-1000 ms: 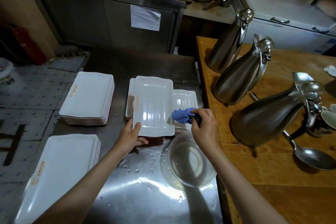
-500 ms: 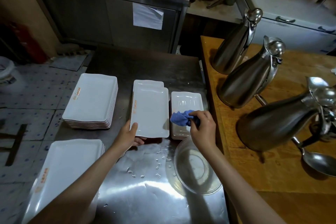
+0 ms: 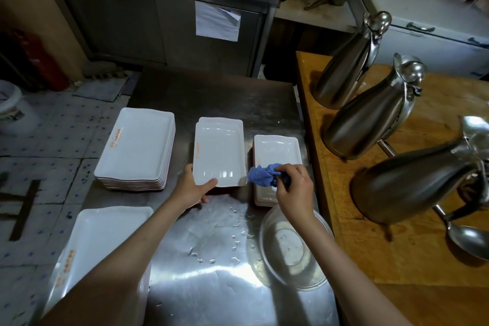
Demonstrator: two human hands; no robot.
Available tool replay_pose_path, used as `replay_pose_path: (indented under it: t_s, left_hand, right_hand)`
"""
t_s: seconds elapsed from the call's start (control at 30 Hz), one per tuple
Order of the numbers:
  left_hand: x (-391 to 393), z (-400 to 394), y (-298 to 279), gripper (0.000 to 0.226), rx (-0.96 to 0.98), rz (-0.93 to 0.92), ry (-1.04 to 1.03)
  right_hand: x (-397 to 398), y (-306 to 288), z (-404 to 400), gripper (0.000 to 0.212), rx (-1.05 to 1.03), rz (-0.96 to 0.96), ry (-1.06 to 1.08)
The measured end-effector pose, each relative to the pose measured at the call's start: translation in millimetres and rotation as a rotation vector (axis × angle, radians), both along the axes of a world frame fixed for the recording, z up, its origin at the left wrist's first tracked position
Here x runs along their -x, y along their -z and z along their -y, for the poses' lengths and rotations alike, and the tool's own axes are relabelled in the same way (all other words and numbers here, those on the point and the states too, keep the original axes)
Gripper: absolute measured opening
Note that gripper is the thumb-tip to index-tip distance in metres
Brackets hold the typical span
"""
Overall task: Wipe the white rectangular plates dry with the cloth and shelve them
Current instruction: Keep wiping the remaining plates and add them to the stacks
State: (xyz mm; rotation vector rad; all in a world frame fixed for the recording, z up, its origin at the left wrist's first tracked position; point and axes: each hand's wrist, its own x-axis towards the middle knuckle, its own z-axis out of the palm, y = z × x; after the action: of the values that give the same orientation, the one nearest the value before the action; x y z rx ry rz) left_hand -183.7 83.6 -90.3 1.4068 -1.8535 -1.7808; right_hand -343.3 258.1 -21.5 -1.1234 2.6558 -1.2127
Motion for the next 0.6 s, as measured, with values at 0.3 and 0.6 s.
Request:
replay_pose_path:
  t_s: [0.3,0.6]
  left_hand:
    - [-0.4,2.1,6.5,0.063,0.113,-0.048,-0.053]
    - [3.1,-4.9,10.1,0.058,0.072,-0.077,-0.123]
  right_hand:
    - [1.6,2.0,-1.2,0.026,-0.011,0.014,0.011]
    - [5.6,1.2,-9.3,0.026,-0.035,0.015,0.019]
